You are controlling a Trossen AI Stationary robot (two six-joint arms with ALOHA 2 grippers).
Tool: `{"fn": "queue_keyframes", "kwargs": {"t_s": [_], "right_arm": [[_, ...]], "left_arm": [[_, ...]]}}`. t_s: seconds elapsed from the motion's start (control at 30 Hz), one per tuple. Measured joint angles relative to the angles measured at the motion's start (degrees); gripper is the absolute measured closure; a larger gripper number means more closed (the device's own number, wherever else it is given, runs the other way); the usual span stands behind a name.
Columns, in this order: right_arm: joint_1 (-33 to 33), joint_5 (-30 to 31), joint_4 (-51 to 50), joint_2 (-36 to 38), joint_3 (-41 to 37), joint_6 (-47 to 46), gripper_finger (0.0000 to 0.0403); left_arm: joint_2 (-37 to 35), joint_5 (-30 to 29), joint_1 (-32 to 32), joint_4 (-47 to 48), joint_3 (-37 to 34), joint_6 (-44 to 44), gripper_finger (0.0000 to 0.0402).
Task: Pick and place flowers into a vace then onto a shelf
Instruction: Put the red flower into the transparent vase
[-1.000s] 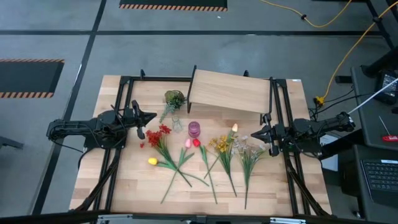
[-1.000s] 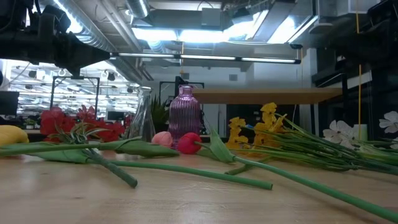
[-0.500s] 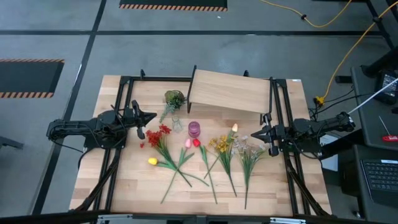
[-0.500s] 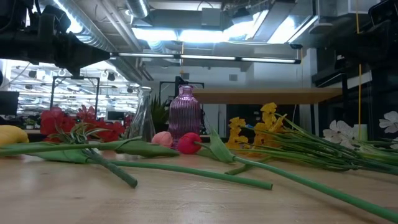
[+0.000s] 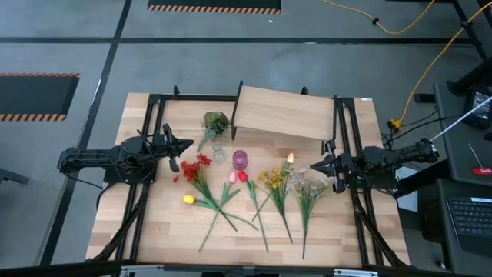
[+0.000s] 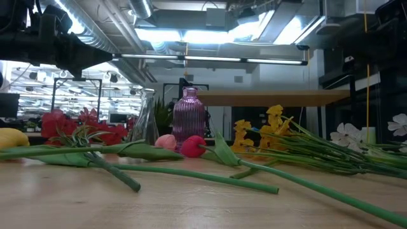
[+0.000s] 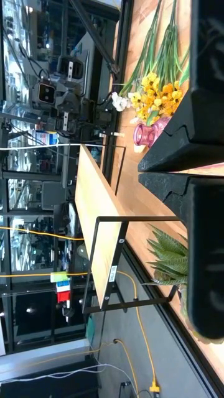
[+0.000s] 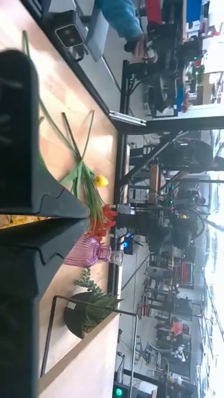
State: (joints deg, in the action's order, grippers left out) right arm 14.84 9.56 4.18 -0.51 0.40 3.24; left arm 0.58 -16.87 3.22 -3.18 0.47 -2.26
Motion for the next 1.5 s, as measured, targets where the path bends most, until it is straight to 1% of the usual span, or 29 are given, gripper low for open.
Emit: {"fn": "queue_keyframes", "kwargs": {"t_s": [0.17,0.33,0.8,0.83,0.9,0.97,1.13,1.33,1.5], "right_arm": [[0.0,0.0,2.5,0.0,0.0,2.9,0.0386],[0.0,0.0,2.5,0.0,0.0,1.5,0.0386],[0.0,0.0,1.4,0.0,0.0,1.5,0.0386],[0.0,0.0,1.4,0.0,0.0,1.6,0.0386],[0.0,0.0,1.6,0.0,0.0,1.4,0.0386],[0.0,0.0,2.1,0.0,0.0,0.0,0.0388],[0.0,0.9,2.0,0.0,0.0,-2.5,0.0399],[0.0,1.0,1.7,0.0,0.3,-3.2,0.0400],[0.0,1.0,1.7,-2.2,4.2,-4.5,0.0401]], "left_arm": [[0.0,0.1,0.0,0.0,0.0,-0.6,0.0395],[0.0,1.8,-0.2,0.0,0.0,-2.4,0.0395],[0.0,1.7,-0.2,-0.3,0.0,1.1,0.0397],[0.0,2.9,-0.2,-1.0,0.0,1.9,0.0398],[0.3,7.3,-0.2,-2.8,0.0,3.0,0.0400],[1.0,10.3,-0.2,-4.7,0.0,2.6,0.0400],[5.3,10.4,-0.2,-5.7,1.8,0.6,0.0400],[14.2,9.9,-0.2,-6.0,4.7,-2.7,0.0399],[22.1,11.0,-0.2,-6.1,9.6,-4.5,0.0400]]}}
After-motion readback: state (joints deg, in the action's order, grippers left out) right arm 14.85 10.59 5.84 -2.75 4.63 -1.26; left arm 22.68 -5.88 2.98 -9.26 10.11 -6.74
